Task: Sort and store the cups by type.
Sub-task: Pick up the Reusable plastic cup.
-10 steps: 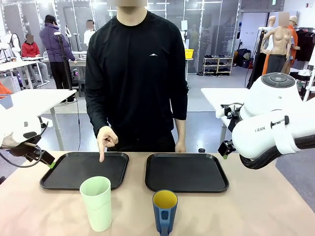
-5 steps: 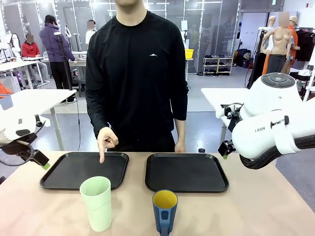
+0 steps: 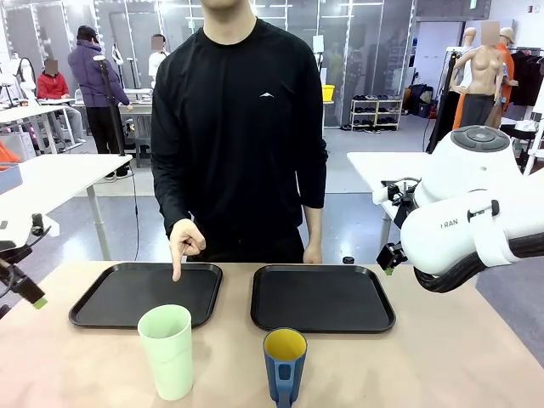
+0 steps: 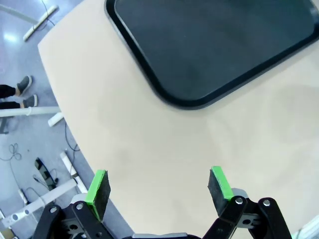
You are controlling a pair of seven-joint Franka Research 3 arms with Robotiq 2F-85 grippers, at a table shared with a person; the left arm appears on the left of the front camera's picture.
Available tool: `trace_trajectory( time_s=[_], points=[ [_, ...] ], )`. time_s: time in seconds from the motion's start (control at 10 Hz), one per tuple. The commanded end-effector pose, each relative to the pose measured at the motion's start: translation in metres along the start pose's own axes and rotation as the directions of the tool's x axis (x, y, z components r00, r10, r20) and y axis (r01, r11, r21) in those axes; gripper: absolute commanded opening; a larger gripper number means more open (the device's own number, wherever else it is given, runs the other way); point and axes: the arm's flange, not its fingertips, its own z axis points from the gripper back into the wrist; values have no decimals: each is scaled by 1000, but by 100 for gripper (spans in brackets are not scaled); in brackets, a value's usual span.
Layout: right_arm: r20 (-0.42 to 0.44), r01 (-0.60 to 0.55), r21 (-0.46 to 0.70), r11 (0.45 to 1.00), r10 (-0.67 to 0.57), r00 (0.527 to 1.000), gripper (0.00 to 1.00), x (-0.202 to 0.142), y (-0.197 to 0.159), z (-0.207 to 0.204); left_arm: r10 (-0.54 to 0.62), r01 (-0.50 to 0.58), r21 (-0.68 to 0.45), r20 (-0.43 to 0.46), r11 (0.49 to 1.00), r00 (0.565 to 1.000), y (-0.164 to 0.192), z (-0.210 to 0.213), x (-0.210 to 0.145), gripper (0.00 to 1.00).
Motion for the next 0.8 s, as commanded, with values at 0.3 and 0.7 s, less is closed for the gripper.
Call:
trace_trajectory(
  time_s=[0.3, 0.7],
  points=[
    [-3, -6, -14, 1000, 6, 1000, 100, -1, -1, 0, -242, 245, -18, 112, 969, 964, -2, -45, -57, 100],
    [-3, -6, -14, 1000, 6, 1000, 100, -1, -1, 0, -230, 231, -13, 70, 973, 971, 21, -38, -20, 100]
  ],
)
